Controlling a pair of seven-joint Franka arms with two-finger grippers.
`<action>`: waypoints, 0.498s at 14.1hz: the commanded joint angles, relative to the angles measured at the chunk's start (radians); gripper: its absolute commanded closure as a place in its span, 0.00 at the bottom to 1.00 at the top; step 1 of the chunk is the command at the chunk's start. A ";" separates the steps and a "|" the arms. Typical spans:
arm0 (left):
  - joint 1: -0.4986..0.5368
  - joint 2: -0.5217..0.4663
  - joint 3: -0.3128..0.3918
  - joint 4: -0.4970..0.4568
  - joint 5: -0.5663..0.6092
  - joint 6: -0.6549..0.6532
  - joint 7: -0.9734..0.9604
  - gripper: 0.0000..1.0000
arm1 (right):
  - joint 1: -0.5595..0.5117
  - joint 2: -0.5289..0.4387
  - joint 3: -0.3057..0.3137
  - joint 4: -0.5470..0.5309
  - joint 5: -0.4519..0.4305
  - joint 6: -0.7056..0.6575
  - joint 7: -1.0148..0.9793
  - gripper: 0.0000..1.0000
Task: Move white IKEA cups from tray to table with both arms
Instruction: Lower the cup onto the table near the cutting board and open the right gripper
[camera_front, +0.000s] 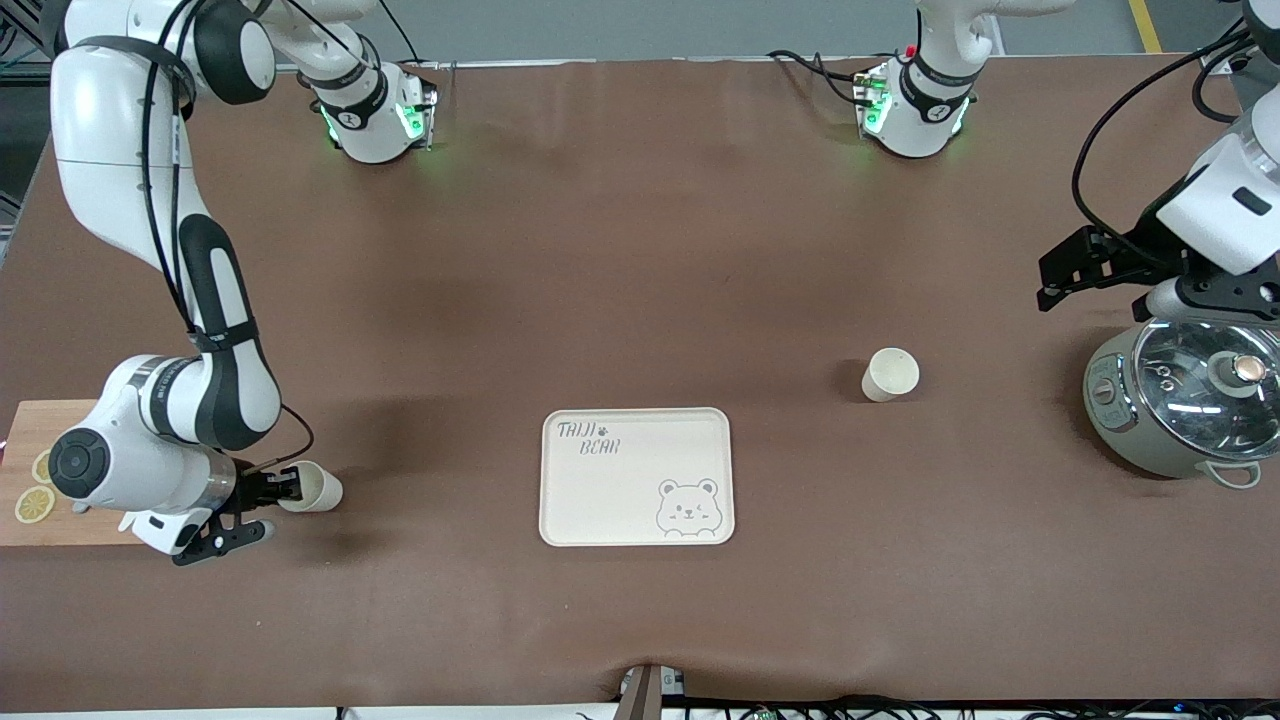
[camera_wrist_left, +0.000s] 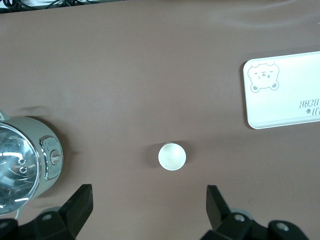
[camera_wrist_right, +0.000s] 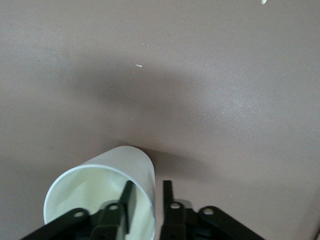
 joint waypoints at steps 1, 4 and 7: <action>0.014 -0.011 -0.007 -0.015 0.017 0.007 0.087 0.00 | -0.015 -0.006 0.014 0.012 0.009 -0.001 -0.006 0.00; 0.019 -0.009 -0.001 -0.035 0.017 0.001 0.103 0.00 | -0.013 -0.037 0.012 0.030 0.006 -0.032 -0.004 0.00; 0.017 -0.005 0.001 -0.036 0.049 -0.025 0.146 0.00 | -0.012 -0.072 0.006 0.114 -0.004 -0.223 0.002 0.00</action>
